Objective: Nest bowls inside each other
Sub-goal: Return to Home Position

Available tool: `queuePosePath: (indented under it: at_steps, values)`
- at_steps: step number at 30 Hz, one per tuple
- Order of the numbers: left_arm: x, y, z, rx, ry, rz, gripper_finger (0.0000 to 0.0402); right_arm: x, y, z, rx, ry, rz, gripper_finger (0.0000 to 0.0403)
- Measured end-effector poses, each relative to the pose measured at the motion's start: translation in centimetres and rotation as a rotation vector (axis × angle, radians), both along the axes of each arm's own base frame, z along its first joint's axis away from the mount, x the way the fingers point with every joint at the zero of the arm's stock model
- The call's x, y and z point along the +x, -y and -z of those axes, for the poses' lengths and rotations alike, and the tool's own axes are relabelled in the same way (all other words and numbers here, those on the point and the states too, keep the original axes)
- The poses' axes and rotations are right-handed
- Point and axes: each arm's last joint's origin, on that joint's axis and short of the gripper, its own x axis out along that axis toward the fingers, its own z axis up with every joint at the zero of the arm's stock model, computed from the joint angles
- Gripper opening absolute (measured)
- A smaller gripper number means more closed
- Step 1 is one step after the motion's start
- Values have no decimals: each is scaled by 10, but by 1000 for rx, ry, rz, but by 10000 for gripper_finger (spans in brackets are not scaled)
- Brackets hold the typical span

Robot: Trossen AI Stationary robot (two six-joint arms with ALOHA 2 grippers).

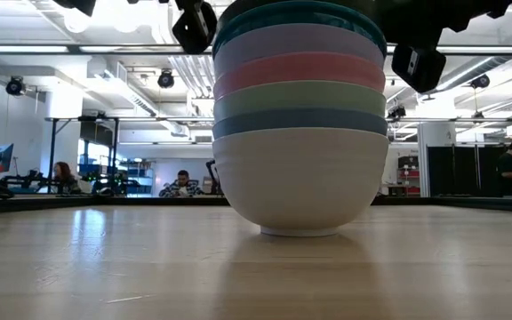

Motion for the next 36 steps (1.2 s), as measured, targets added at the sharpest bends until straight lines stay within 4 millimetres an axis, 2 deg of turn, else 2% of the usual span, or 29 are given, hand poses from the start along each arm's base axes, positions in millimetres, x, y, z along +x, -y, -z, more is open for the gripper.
queuePosePath:
  at_steps: [5, 9, 14, 18, 22, 26, 29, 32, 36]
  values:
    - [-1, 0, -1, -3, 3, -1, 0, 0, 0, -7, 8, 53, -5, 52]
    - [-4, -1, -11, -10, 38, -2, 0, 2, 2, -32, 33, 196, -22, 52]
    - [-7, -8, -26, -22, 86, -22, 0, 11, 14, -65, 85, 407, -148, 52]
    - [-6, -21, -44, -25, 143, -58, 0, 17, 38, -93, -10, 536, -134, 52]
    - [-7, -40, -62, 5, 209, -86, 0, 14, 80, -119, -106, 650, -84, 52]
    - [-20, -62, -77, 25, 265, -139, 0, -1, 126, -137, -176, 722, -65, 52]
    - [-39, -77, -84, 48, 307, -184, 0, -21, 153, -148, -220, 756, -17, 51]
    - [-67, -88, -88, 62, 358, -248, 0, -48, 168, -160, -285, 809, 64, 42]
    - [-108, -94, -88, 74, 436, -345, 0, -81, 173, -172, -375, 871, 158, 13]
